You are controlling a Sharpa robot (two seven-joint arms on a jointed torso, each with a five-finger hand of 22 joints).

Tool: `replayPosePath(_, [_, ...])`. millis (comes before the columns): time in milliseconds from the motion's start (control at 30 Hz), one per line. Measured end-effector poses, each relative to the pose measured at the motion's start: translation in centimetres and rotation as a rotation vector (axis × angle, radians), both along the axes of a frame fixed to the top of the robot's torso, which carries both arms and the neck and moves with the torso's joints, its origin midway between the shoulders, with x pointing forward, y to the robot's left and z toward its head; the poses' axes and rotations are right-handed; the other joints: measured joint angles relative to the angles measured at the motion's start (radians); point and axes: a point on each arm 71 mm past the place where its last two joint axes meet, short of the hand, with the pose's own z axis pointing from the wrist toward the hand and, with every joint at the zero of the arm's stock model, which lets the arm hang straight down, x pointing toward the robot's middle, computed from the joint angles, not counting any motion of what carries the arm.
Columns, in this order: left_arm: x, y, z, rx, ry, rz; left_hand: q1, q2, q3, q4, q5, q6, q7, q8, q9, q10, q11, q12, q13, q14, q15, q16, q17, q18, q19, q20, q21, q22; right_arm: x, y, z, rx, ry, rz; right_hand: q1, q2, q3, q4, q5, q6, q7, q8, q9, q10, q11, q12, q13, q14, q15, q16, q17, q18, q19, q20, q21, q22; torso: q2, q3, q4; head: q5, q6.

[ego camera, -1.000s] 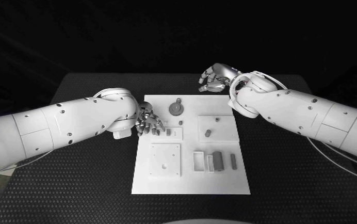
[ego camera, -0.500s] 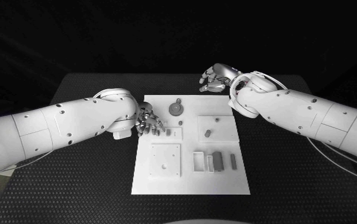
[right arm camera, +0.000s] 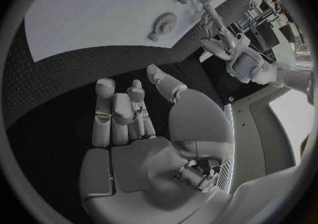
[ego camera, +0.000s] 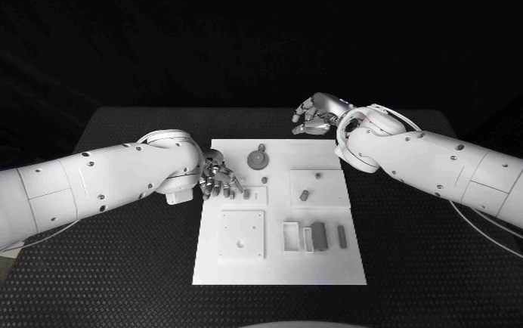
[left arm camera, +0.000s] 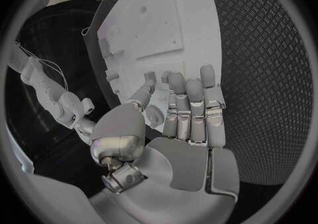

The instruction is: Assemble the parts on the task board

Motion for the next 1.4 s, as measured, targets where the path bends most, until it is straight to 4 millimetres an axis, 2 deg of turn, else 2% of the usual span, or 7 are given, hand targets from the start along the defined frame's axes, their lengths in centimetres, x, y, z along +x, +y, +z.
replayPosePath(433, [0.3,0.7,1.0,-0.042,-0.025,0.028,0.000,0.000,-0.004,-0.005,0.000,0.000,0.000,0.000,0.001,0.000,0.000,0.000,-0.002,0.000,0.000,0.000,-0.003,0.000,0.004,-0.004,-0.001,0.000,0.0,-0.1,0.0,-0.001,0.000,-0.002,0.000,0.000,0.000,0.000,0.000,0.001,-0.001,0.000,0.000,0.000,0.000,0.000,0.000,0.000,0.000,0.000,0.000,0.000,0.000,0.000,0.000,0.000,0.000,0.0009,-0.0011,0.000,0.003])
replayPosePath(533, [0.6,0.9,1.7,-0.090,-0.056,0.051,0.020,0.005,0.006,-0.022,0.000,-0.029,0.014,-0.022,-0.005,-0.020,0.020,-0.017,-0.013,-0.016,0.007,-0.016,-0.015,0.000,-0.010,0.010,-0.022,0.001,0.0,-0.1,0.0,-0.001,0.000,-0.003,0.000,0.000,0.000,0.000,0.000,0.001,-0.001,0.000,0.000,0.000,0.000,0.000,0.000,0.000,0.000,0.000,0.000,0.000,0.000,0.000,0.000,0.000,0.000,0.0009,-0.0010,-0.002,0.004])
replayPosePath(667, [1.0,1.1,2.5,-0.244,-0.111,0.106,0.122,-0.015,0.061,-0.024,0.082,-0.053,0.035,-0.034,-0.008,-0.058,0.039,-0.048,-0.033,-0.052,0.034,-0.047,-0.033,0.000,-0.050,0.035,-0.051,0.000,0.1,-0.4,-0.1,-0.004,0.000,-0.009,0.000,0.000,0.000,0.000,0.000,0.001,-0.001,0.000,0.000,0.000,0.000,0.000,0.000,0.000,0.000,0.000,0.000,0.000,0.000,0.000,0.000,0.000,0.000,0.0007,-0.0002,-0.005,0.007])
replayPosePath(867, [1.4,0.4,3.6,-0.470,-0.226,0.134,0.244,-0.082,0.164,-0.026,0.034,-0.100,0.073,-0.061,-0.013,-0.133,0.083,-0.183,-0.117,-0.116,0.092,-0.172,-0.097,0.000,-0.147,0.090,-0.081,-0.062,0.2,-0.6,-0.1,-0.005,0.000,-0.013,0.000,0.000,0.000,0.000,0.000,-0.001,0.002,0.000,-0.001,0.000,0.000,0.000,-0.001,0.000,0.000,0.000,0.000,0.000,0.000,0.000,0.000,0.000,-0.001,0.0011,0.0012,-0.007,0.010])
replayPosePath(1067, [0.9,-0.9,3.9,-0.564,-0.347,0.059,0.372,-0.109,0.195,-0.030,0.034,-0.136,0.098,-0.094,-0.046,-0.136,0.157,-0.532,-0.294,-0.080,0.123,-0.299,-0.137,0.000,-0.168,0.111,-0.081,-0.173,0.2,-0.8,-0.1,-0.007,0.000,-0.018,0.000,0.000,0.000,0.000,0.000,-0.002,0.002,0.000,-0.001,0.000,0.000,0.000,-0.001,0.000,0.000,0.000,0.000,0.000,0.000,0.000,0.000,0.000,-0.001,0.0012,0.0017,-0.005,0.015])
replayPosePath(1267, [0.1,-2.3,3.7,-0.484,-0.514,-0.162,0.418,-0.142,0.181,-0.033,0.021,-0.183,0.101,-0.124,-0.080,-0.191,0.190,-0.665,-0.369,-0.048,0.134,-0.323,-0.131,0.000,-0.148,0.123,-0.081,-0.202,0.3,-1.0,-0.1,-0.007,0.000,-0.022,0.000,0.000,0.000,0.000,0.000,-0.002,0.001,0.000,-0.001,0.000,0.000,0.000,-0.001,0.000,0.000,0.000,0.000,0.000,0.000,0.000,0.000,0.000,0.000,0.0007,0.0017,-0.003,0.019])
replayPosePath(1400, [-0.5,-3.7,3.3,-0.409,-0.608,-0.312,0.419,-0.191,0.171,-0.028,0.011,-0.218,0.089,-0.142,-0.095,-0.202,0.202,-0.702,-0.395,-0.056,0.142,-0.334,-0.126,0.000,-0.157,0.132,-0.081,-0.213,0.4,-1.2,-0.2,-0.005,-0.001,-0.030,0.000,0.000,0.000,0.000,0.000,-0.002,0.001,0.000,-0.002,0.000,0.000,0.000,-0.001,0.000,0.000,0.000,-0.001,0.000,0.000,0.000,0.000,0.000,0.000,0.0007,0.0008,-0.002,0.022])
